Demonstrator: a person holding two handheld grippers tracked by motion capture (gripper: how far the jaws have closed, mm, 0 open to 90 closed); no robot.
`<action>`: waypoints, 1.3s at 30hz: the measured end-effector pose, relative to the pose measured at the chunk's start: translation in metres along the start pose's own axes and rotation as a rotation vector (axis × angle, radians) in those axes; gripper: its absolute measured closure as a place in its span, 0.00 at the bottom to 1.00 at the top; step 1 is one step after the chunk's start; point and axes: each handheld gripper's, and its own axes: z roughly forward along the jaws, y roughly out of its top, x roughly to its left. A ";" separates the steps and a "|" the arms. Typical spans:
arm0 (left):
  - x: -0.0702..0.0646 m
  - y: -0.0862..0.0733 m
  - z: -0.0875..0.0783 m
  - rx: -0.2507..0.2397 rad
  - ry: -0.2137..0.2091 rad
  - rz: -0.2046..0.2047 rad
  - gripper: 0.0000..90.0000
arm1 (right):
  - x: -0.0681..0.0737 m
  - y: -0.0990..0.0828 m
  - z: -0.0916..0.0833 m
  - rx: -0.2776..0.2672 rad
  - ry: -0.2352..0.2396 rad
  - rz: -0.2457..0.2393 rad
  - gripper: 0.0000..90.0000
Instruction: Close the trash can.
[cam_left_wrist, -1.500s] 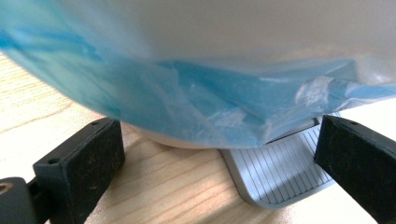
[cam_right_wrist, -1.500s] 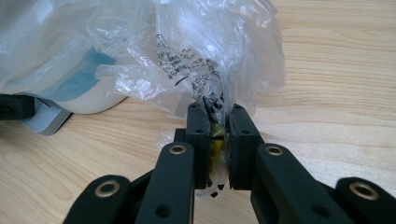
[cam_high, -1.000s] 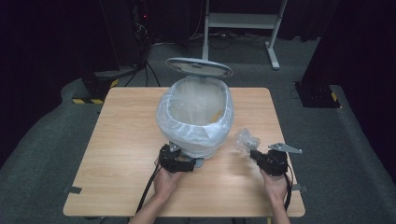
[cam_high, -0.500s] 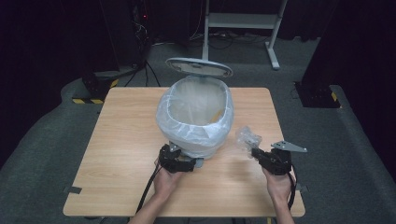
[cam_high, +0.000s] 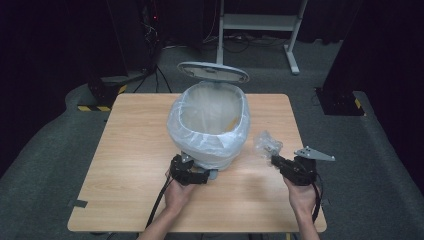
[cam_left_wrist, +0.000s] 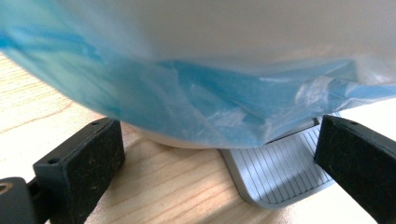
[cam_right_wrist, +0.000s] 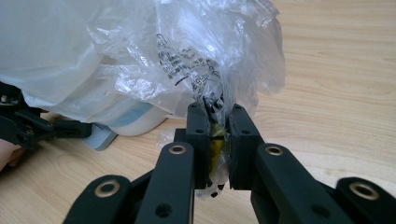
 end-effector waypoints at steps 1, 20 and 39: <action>0.000 0.000 0.000 0.000 0.000 0.000 0.02 | 0.001 0.002 -0.002 -0.003 0.000 -0.007 0.91; 0.000 0.000 0.000 -0.001 0.000 0.000 0.02 | 0.004 0.020 -0.021 -0.042 0.025 -0.005 0.91; 0.000 0.000 0.000 0.000 0.000 0.000 0.02 | 0.017 0.049 -0.035 -0.078 0.089 -0.052 0.91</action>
